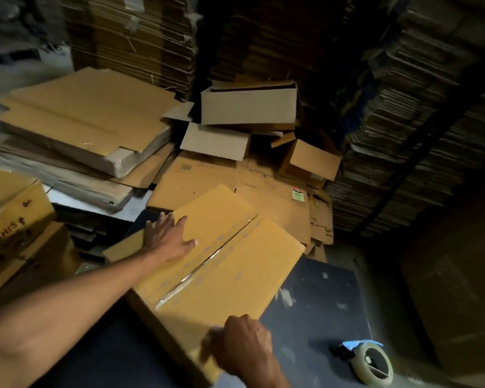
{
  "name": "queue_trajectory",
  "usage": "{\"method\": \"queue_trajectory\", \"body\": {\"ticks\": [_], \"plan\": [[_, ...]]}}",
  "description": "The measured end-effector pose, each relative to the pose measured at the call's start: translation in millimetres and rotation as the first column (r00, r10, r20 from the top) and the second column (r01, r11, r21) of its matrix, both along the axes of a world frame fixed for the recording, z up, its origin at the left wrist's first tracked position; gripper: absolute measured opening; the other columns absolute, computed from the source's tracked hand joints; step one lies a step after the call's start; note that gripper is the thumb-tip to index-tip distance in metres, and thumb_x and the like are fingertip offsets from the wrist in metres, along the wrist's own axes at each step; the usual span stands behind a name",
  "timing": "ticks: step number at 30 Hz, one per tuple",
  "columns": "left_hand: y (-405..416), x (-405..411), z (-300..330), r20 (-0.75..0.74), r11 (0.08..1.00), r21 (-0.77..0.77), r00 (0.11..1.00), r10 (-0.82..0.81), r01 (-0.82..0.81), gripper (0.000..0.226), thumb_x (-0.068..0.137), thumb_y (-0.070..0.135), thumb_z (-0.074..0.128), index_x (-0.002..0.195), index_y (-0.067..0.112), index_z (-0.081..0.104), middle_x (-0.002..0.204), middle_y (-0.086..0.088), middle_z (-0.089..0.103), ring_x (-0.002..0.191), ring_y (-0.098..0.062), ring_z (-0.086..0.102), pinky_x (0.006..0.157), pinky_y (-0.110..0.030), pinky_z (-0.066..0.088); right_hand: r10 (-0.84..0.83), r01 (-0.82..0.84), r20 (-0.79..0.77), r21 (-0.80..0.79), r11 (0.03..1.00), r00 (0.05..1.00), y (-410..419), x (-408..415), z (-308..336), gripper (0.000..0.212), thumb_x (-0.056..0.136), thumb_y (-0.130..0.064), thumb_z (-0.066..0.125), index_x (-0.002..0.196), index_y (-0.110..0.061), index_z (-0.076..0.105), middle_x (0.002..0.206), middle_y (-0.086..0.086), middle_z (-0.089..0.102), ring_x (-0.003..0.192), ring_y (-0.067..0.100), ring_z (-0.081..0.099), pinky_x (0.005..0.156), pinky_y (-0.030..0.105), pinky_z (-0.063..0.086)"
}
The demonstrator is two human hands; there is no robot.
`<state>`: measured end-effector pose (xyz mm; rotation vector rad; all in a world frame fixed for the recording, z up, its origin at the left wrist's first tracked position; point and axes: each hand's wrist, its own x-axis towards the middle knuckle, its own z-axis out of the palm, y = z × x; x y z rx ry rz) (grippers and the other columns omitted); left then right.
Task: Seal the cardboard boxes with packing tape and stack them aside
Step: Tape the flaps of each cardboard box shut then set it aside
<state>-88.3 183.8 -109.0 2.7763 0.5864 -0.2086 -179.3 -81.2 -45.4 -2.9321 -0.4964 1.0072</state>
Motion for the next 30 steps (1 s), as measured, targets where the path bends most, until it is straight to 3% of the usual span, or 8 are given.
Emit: {"method": "queue_trajectory", "body": {"ticks": [3, 5, 10, 16, 19, 22, 25, 30], "plan": [[-32, -6, 3, 0.113, 0.994, -0.059, 0.99, -0.084, 0.091, 0.083, 0.095, 0.067, 0.053, 0.162, 0.027, 0.026, 0.17, -0.009, 0.023, 0.158, -0.029, 0.015, 0.124, -0.053, 0.022, 0.088, -0.076, -0.111, 0.106, 0.991, 0.99, 6, -10, 9, 0.089, 0.077, -0.087, 0.051, 0.115, -0.01, 0.07, 0.114, 0.019, 0.071, 0.11, 0.036, 0.068, 0.096, 0.042, 0.055], [-63, -21, -4, 0.192, 0.986, -0.094, 0.974, -0.12, 0.14, 0.08, 0.093, 0.068, 0.049, 0.16, 0.027, 0.034, 0.169, -0.007, 0.028, 0.158, -0.026, 0.019, 0.124, -0.047, 0.024, 0.068, -0.062, -0.036, 0.164, 0.984, 0.997, -5, 13, 12, 0.073, 0.083, -0.081, 0.054, 0.122, -0.02, 0.072, 0.118, 0.015, 0.071, 0.112, 0.034, 0.068, 0.094, 0.04, 0.056], [-157, -83, -45, 0.319, 0.969, -0.005, 0.919, -0.232, 0.247, 0.076, 0.091, 0.075, 0.041, 0.138, 0.02, 0.063, 0.148, -0.014, 0.058, 0.138, -0.031, 0.055, 0.107, -0.048, 0.049, -0.309, 0.241, 0.282, 0.253, 0.937, 0.908, -72, 129, -5, 0.052, 0.099, -0.059, 0.052, 0.138, -0.026, 0.058, 0.138, 0.006, 0.061, 0.127, 0.031, 0.056, 0.1, 0.045, 0.052], [-177, -99, -68, 0.155, 0.912, 0.184, 0.905, -0.396, 0.367, 0.081, 0.093, 0.081, 0.039, 0.144, 0.022, 0.059, 0.159, -0.017, 0.043, 0.148, -0.032, 0.042, 0.119, -0.059, 0.018, -0.536, 0.494, 0.035, 0.34, 0.8, 0.844, -128, 190, -51, 0.06, 0.097, -0.068, 0.049, 0.115, -0.013, 0.066, 0.104, 0.009, 0.068, 0.093, 0.027, 0.069, 0.087, 0.045, 0.061], [-141, -93, -64, 0.147, 0.868, 0.193, 0.861, -0.486, 0.457, 0.076, 0.094, 0.079, 0.039, 0.148, 0.027, 0.054, 0.163, -0.011, 0.039, 0.151, -0.026, 0.038, 0.123, -0.049, 0.009, -0.568, 0.52, 0.026, 0.369, 0.77, 0.823, -132, 168, -63, 0.07, 0.094, -0.072, 0.048, 0.115, -0.008, 0.068, 0.108, 0.014, 0.07, 0.096, 0.033, 0.071, 0.089, 0.049, 0.06], [-83, -89, -56, 0.05, 0.784, 0.182, 0.791, -0.61, 0.594, 0.081, 0.092, 0.084, 0.032, 0.158, 0.037, 0.038, 0.17, -0.002, 0.02, 0.158, -0.017, 0.018, 0.125, -0.04, 0.002, -0.505, 0.465, 0.02, 0.357, 0.81, 0.863, -132, 138, -66, 0.061, 0.097, -0.064, 0.05, 0.109, -0.007, 0.067, 0.104, 0.016, 0.071, 0.092, 0.035, 0.072, 0.087, 0.051, 0.06], [-36, -79, -39, -0.062, 0.802, 0.145, 0.814, -0.577, 0.58, 0.075, 0.094, 0.079, 0.037, 0.16, 0.05, 0.019, 0.171, 0.009, -0.008, 0.158, -0.013, -0.009, 0.126, -0.043, -0.005, -0.422, 0.404, -0.007, 0.306, 0.862, 0.906, -123, 94, -63, 0.057, 0.098, -0.066, 0.048, 0.088, -0.013, 0.069, 0.076, 0.002, 0.076, 0.071, 0.022, 0.075, 0.079, 0.044, 0.063], [1, -61, -15, 0.013, 0.947, 0.177, 0.962, -0.274, 0.267, 0.069, 0.097, 0.021, 0.066, 0.156, 0.045, 0.038, 0.171, -0.007, 0.023, 0.157, -0.026, 0.021, 0.125, -0.046, 0.024, -0.186, 0.182, -0.017, 0.306, 0.934, 0.982, -69, 48, -125, 0.093, 0.072, -0.089, 0.021, 0.09, -0.011, 0.069, 0.084, 0.007, 0.076, 0.079, 0.029, 0.076, 0.08, 0.043, 0.062]]}}
